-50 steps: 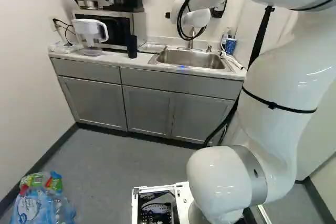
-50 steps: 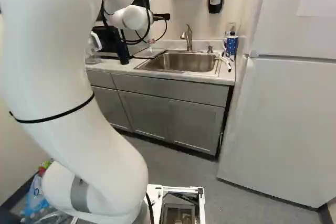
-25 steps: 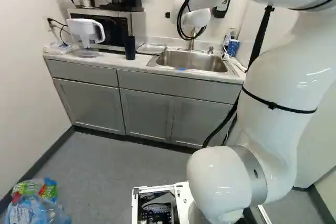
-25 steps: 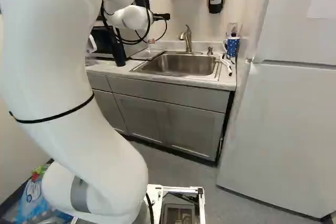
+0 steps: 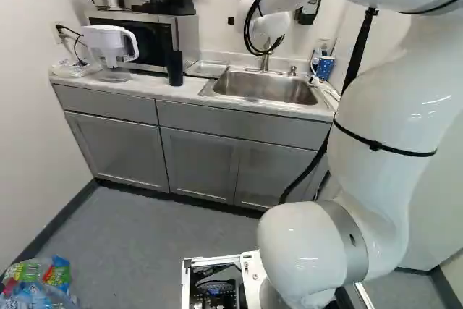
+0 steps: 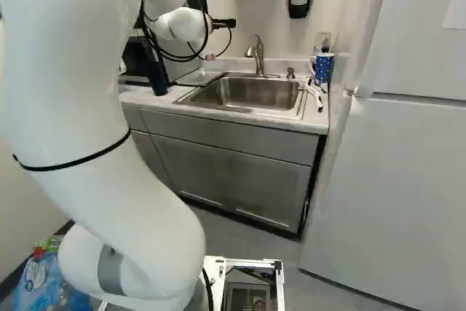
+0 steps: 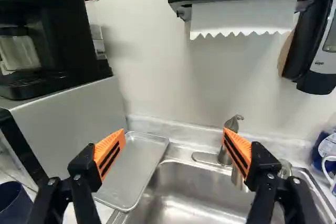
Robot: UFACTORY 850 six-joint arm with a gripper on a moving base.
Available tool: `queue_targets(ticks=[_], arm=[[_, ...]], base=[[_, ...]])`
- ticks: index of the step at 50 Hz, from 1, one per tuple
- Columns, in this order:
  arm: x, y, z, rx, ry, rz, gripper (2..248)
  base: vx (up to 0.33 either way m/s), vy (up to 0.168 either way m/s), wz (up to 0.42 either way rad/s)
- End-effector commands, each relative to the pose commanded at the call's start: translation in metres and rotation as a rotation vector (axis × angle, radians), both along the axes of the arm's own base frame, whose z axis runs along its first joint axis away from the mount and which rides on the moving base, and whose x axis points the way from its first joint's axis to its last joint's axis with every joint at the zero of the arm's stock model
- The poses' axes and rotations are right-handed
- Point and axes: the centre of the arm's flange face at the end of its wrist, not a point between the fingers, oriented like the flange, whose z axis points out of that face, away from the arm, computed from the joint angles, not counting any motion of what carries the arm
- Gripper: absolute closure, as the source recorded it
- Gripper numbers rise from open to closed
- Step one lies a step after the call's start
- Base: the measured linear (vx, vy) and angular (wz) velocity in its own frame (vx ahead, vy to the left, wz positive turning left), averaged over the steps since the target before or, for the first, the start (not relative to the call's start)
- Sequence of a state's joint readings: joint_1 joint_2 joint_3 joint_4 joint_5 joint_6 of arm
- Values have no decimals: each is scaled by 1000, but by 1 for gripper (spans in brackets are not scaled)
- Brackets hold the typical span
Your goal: Rinse the cup and place it in the tray
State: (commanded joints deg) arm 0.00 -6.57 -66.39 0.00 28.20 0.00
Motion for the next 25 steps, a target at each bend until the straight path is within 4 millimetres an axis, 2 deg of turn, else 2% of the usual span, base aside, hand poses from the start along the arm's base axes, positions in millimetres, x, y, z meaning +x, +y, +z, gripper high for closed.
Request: queue_targets(ticks=[25], arm=[[0, 0, 0, 0, 0, 0, 3]], base=[[88, -29, 9]])
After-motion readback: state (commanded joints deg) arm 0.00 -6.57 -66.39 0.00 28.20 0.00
